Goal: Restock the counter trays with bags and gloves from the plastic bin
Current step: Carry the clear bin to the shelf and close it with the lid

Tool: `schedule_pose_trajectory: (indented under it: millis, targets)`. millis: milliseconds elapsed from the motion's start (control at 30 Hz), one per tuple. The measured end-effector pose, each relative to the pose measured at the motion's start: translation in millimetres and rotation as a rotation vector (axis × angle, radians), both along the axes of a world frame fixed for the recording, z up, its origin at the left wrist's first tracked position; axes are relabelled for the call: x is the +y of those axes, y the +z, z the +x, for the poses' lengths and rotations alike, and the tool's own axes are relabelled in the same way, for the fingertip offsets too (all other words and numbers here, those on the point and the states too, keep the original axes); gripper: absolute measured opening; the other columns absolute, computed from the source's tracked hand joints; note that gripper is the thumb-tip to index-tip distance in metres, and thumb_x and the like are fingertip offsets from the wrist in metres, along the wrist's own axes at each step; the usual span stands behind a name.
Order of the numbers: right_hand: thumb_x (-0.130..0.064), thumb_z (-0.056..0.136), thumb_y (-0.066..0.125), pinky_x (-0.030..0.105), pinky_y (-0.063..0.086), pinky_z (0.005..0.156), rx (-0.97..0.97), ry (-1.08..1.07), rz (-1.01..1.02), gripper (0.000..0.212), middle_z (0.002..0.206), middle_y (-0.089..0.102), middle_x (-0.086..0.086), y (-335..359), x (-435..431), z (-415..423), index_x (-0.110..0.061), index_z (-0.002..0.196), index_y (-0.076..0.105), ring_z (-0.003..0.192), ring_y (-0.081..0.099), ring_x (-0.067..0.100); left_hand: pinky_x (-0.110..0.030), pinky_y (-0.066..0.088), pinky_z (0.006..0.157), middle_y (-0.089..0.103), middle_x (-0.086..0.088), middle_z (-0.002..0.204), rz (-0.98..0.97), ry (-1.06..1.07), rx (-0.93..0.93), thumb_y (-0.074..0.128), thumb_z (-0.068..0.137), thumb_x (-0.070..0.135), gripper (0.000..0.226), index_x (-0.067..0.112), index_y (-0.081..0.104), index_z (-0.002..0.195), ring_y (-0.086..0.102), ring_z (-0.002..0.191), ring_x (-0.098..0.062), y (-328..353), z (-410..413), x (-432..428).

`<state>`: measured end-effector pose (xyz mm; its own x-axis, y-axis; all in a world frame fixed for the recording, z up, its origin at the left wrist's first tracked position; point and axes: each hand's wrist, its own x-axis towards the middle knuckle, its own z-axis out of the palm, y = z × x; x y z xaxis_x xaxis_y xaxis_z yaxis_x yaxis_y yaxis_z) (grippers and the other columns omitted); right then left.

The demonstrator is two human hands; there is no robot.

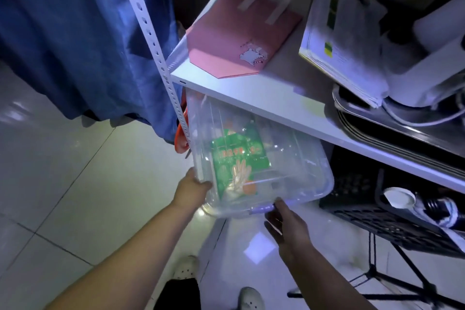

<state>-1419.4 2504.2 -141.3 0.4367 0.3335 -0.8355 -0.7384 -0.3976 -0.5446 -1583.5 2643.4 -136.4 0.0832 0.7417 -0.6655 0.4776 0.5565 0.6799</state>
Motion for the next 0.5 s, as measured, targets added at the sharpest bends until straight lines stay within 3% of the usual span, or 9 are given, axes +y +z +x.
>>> schedule_pose_trajectory:
  millis: [133, 233, 300, 400, 500]
  targets:
    - [-0.015, 0.089, 0.062, 0.030, 0.059, 0.074, 0.047, -0.101, 0.104, 0.016, 0.064, 0.061, 0.007, 5.6, 52.1, -25.3, 0.001, 0.086, 0.064, 0.061, 0.061, 0.017, -0.043, 0.052, 0.081, 0.063, -0.015, 0.109, 0.135, -0.003, -0.124, 0.055, 0.086, 0.003, 0.037, 0.016, 0.055, 0.121, 0.061, 0.096, -0.034, 1.5, -9.3, 59.5]
    - [-0.013, 0.090, 0.060, 0.029, 0.060, 0.067, 0.075, -0.170, 0.136, 0.018, 0.059, 0.060, 0.006, 7.7, 89.8, -49.4, 0.002, 0.081, 0.062, 0.063, 0.060, 0.019, -0.032, 0.048, 0.074, 0.063, -0.005, 0.092, 0.169, 0.104, -0.166, 0.061, 0.083, 0.006, 0.017, 0.019, 0.056, 0.094, 0.059, 0.082, -0.024, 0.1, -20.3, 82.6]
    - [-0.013, 0.090, 0.060, 0.029, 0.060, 0.060, 0.083, -0.219, 0.133, 0.021, 0.058, 0.059, 0.007, 6.6, 110.1, -63.7, 0.002, 0.076, 0.060, 0.060, 0.059, 0.018, -0.033, 0.050, 0.073, 0.058, -0.003, 0.086, 0.082, 0.207, -0.154, 0.065, 0.082, 0.009, 0.016, 0.015, 0.052, 0.087, 0.056, 0.072, -0.018, -3.8, -27.3, 85.7]
    - [-0.014, 0.092, 0.058, 0.028, 0.059, 0.056, 0.071, -0.277, 0.143, 0.024, 0.060, 0.058, 0.010, 5.0, 137.5, -75.8, 0.002, 0.073, 0.059, 0.059, 0.059, 0.020, -0.032, 0.056, 0.069, 0.058, -0.008, 0.079, -0.145, 0.267, -0.289, 0.061, 0.087, 0.005, 0.010, 0.002, 0.054, 0.094, 0.057, 0.068, -0.018, -4.4, -28.0, 89.4]
    - [-0.013, 0.092, 0.057, 0.025, 0.058, 0.056, 0.071, -0.318, 0.186, 0.024, 0.049, 0.060, 0.005, 5.0, 158.1, -74.4, -0.001, 0.072, 0.059, 0.048, 0.060, 0.015, -0.019, 0.057, 0.053, 0.063, -0.014, 0.084, -0.162, 0.303, -0.374, 0.054, 0.089, -0.002, 0.020, -0.004, 0.053, 0.109, 0.061, 0.069, -0.022, -3.7, -17.6, 110.6]
